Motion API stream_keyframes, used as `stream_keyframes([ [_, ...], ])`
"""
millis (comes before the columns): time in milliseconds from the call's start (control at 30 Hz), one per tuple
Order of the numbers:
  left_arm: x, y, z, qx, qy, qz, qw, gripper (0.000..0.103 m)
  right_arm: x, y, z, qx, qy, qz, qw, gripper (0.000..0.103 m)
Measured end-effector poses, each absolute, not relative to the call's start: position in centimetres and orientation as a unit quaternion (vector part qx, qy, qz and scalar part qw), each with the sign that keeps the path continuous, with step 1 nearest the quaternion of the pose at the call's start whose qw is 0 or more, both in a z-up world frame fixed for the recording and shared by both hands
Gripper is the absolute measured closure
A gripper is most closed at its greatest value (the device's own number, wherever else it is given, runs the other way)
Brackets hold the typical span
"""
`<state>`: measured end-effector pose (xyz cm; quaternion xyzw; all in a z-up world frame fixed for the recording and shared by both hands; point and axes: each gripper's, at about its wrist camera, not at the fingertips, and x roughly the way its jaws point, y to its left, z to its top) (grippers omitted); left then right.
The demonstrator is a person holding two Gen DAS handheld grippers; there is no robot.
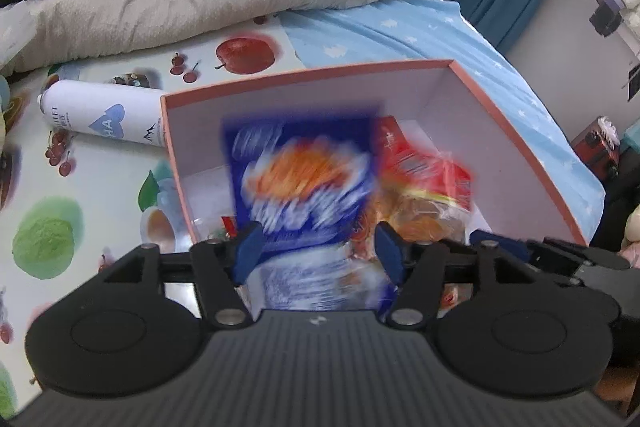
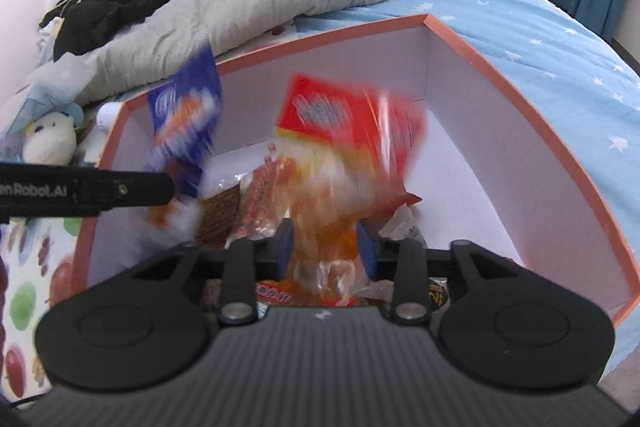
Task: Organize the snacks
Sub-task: 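Open both tools to drop the two bags into the pink box, then raise both open tools away from the filled box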
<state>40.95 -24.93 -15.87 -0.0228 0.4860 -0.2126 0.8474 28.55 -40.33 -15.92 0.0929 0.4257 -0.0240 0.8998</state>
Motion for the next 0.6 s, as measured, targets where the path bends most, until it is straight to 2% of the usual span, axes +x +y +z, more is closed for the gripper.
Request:
stream_keyframes([
  [267, 38.4, -23.9, -11.1, -0.020, 0.448, -0.212, 0.868, 0.035, 26.5, -40.4, -12.5, 0.104, 0.389, -0.026, 0.915, 0.059],
  [600, 33.5, -22.0, -2.2, -0.015, 0.375, -0.226, 0.899, 0.035, 22.4, -39.2, -4.7, 0.106, 0.309, -0.028, 0.945, 0.059],
])
